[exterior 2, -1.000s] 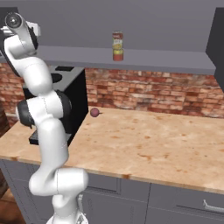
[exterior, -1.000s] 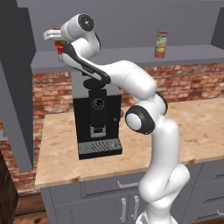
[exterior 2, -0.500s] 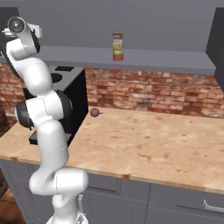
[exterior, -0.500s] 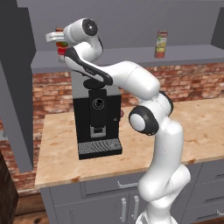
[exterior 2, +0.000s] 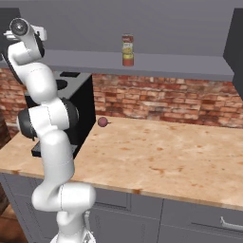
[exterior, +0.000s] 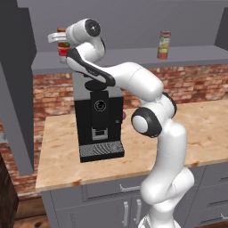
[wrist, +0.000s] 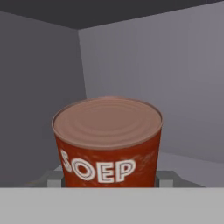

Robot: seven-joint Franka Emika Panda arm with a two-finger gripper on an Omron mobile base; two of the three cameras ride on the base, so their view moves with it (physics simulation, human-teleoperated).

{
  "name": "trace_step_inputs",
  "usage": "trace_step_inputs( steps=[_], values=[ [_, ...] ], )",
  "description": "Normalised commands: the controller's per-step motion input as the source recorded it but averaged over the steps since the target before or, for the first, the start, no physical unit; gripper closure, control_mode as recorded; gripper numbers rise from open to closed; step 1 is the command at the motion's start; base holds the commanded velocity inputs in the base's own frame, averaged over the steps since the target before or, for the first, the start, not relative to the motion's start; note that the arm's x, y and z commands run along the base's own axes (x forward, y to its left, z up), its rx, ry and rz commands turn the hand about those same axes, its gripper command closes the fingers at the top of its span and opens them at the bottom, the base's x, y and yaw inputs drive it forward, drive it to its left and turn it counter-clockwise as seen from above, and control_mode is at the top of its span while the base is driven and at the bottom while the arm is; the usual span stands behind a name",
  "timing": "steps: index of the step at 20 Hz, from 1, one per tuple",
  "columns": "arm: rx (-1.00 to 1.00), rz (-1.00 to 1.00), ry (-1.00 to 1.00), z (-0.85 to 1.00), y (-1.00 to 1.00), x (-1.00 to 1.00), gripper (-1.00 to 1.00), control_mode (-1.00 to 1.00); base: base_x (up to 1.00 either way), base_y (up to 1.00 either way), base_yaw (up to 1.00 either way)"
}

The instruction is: Stack two cans on top of the other two cans in the cabinet.

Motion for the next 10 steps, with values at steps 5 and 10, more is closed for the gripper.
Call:
trace_step_inputs(
  steps=[5,10],
  values=[
    [-0.01,0.02,0.03,-0.14,0.06,0.05,1.00,-1.00,0.00,0.00,0.00],
    [0.00,0.03,0.04,-0.15,0.10,0.04,1.00,-1.00,0.00,0.00,0.00]
  ],
)
